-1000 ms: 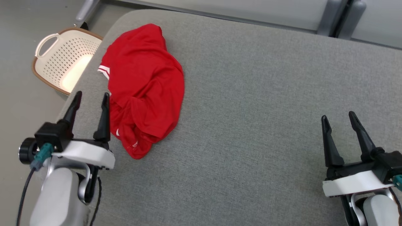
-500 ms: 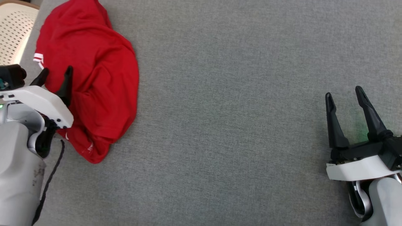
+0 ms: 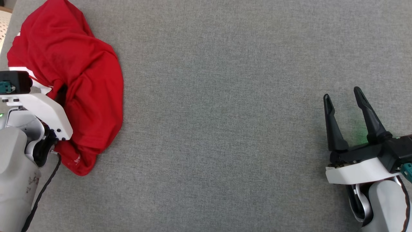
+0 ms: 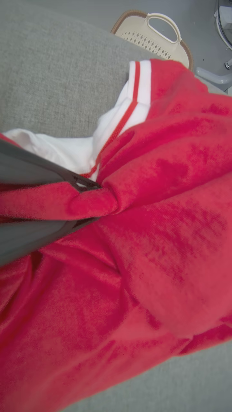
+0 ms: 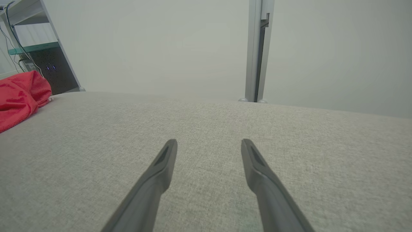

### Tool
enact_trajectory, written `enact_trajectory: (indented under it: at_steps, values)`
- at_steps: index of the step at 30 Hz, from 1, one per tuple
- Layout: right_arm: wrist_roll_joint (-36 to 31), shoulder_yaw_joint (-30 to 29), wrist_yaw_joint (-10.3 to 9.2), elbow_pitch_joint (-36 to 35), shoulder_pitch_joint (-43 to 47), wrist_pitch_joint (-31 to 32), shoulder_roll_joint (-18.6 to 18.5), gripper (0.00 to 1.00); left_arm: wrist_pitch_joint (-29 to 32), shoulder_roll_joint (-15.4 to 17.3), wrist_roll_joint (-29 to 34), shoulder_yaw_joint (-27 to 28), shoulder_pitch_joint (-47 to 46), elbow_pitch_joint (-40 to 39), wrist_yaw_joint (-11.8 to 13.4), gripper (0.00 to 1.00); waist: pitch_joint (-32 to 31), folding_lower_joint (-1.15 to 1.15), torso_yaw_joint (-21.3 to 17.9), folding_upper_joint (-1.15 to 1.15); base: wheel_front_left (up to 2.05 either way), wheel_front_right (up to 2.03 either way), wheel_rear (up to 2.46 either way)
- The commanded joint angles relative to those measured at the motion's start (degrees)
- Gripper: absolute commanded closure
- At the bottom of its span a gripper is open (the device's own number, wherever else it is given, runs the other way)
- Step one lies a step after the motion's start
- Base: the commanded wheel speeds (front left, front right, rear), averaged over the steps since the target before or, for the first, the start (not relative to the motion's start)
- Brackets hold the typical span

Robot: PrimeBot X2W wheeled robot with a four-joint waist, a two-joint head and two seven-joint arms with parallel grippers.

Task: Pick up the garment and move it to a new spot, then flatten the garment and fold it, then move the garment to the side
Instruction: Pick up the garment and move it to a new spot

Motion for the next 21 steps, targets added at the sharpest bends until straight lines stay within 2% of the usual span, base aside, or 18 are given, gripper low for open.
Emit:
enact_trajectory:
  at_steps: [1,9,14,17,21]
  values:
    - [-0.02,0.3,-0.01,0.58,0.4,-0.01,0.13,0.0,-0.73,0.26,-0.86,-1.43,1.35,-0.31,-0.25,1.0,-1.13,0.0,-0.1,0.0,0.0,0.0,0.0]
    - [1.53,0.3,-0.01,1.52,1.43,-0.04,1.86,0.0,-8.29,3.0,-7.27,-5.07,1.29,-8.67,-0.17,1.0,-7.22,0.0,-0.2,0.0,0.0,0.0,0.0]
    - [2.28,-0.19,-0.01,2.06,2.46,-0.05,3.19,0.0,-10.09,2.8,-9.53,-5.99,1.95,-14.43,-0.12,1.0,-11.52,0.0,-0.61,0.0,0.0,0.0,0.0]
    - [2.62,-0.75,-0.01,2.22,2.95,-0.05,3.85,0.0,-10.63,0.59,-9.64,-6.25,2.29,-18.26,1.99,1.0,-13.62,0.0,-1.1,0.0,0.0,0.0,0.0]
    - [2.88,-0.77,-0.01,2.3,3.48,-0.04,4.65,0.0,-10.88,-2.63,-10.11,-6.11,3.09,-23.69,6.26,1.0,-15.65,0.0,-2.16,0.0,0.0,0.0,0.0]
